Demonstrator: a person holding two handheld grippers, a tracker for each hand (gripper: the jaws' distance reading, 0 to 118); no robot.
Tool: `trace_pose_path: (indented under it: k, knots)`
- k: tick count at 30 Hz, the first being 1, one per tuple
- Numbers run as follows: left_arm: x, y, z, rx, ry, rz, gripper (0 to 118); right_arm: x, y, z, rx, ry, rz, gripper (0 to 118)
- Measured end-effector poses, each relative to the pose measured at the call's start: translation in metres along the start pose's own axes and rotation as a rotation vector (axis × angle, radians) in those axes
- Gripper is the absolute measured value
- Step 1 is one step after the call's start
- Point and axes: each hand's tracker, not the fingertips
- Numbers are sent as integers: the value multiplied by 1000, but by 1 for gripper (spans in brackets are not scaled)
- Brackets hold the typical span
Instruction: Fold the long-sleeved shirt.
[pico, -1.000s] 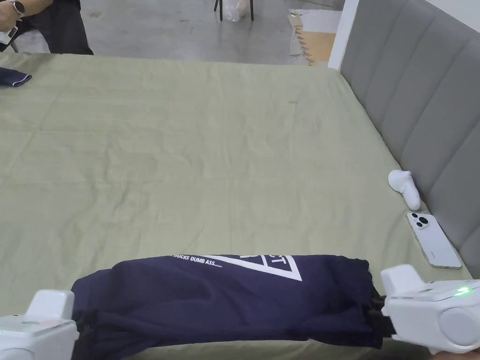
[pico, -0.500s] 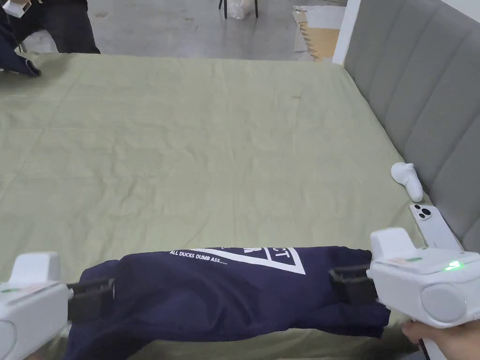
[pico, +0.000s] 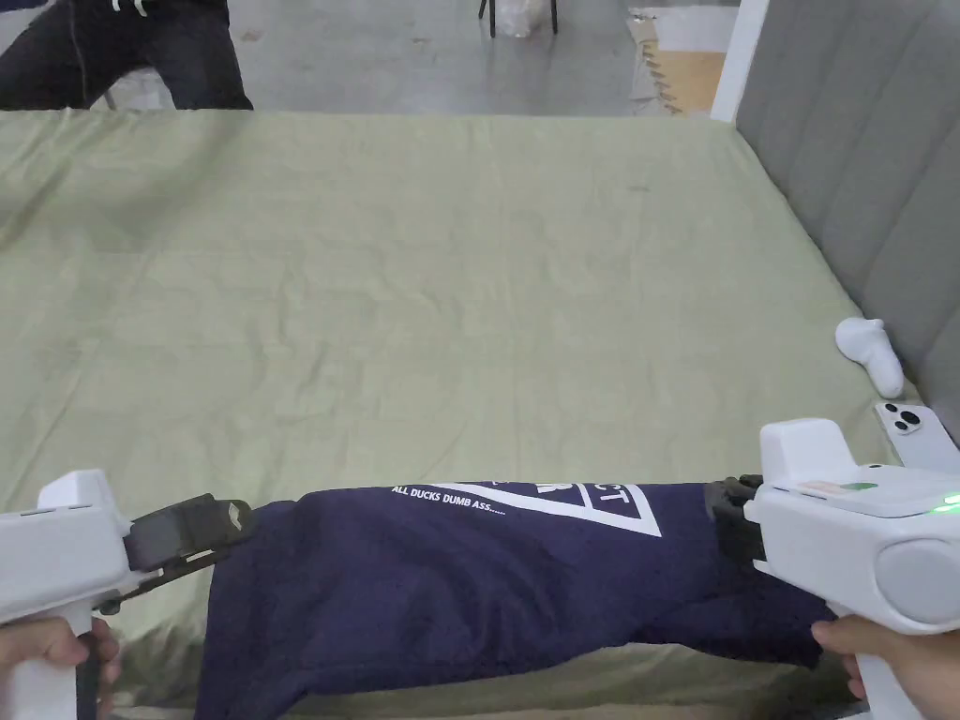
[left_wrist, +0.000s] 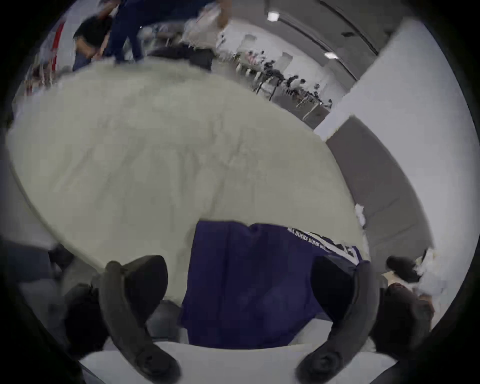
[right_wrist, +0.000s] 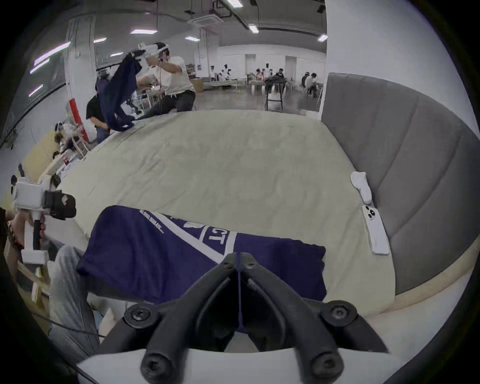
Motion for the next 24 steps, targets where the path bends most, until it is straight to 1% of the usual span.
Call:
trace_pose_path:
  k: [1, 3, 7, 9, 12, 13, 14, 15, 16, 17, 18, 19, 20, 21, 22, 23, 24]
  knots:
    - [-17, 2, -8, -56, -51, 61, 107, 0, -2, 0, -4, -1, 2, 1]
    - [-40, -1, -28, -107, -83, 174, 107, 0, -2, 0, -17, 4, 3, 1]
    - [-47, -6, -65, -107, -261, 222, 107, 2, -5, -2, -36, 5, 7, 1]
    - [-36, -6, -86, -116, -309, 245, 107, 2, -6, -3, -46, -1, 4, 1]
    - [-20, -4, -105, -167, -349, 227, 111, 4, -7, -4, -55, 1, -5, 1]
    - [-10, -4, -112, -179, -333, 219, 111, 5, -7, -4, -56, 5, -10, 1]
    - [-1, -5, -116, -192, -294, 177, 111, 5, -6, -5, -57, 9, -13, 1]
    - [19, -12, -118, -190, -260, 106, 111, 5, -5, -6, -58, 10, -15, 1]
    - [27, -13, -119, -186, -240, 79, 110, 4, -4, -8, -60, 10, -15, 1]
    - [33, -14, -119, -207, -212, 52, 101, 3, -3, -10, -61, 9, -12, 1]
    - [39, -10, -118, -233, -163, -30, 49, 2, -1, -12, -64, 10, -10, 1]
    - [44, -6, -114, -229, -46, -157, 13, 1, 0, -14, -66, 11, -10, 1]
    - [44, -4, -110, -195, 150, -266, 16, 0, 0, -15, -68, 16, -10, 1]
    - [44, 1, -107, -205, 84, -243, 15, -1, 1, -16, -67, 22, -9, 1]
    - [43, 5, -101, -210, -6, -157, 15, -2, 2, -16, -66, 28, -8, 1]
    - [33, 16, -106, -170, 8, -136, 15, -4, 3, -16, -64, 33, -6, 1]
    - [34, 22, -102, -173, -2, -168, 15, -5, 4, -16, -63, 36, -4, 1]
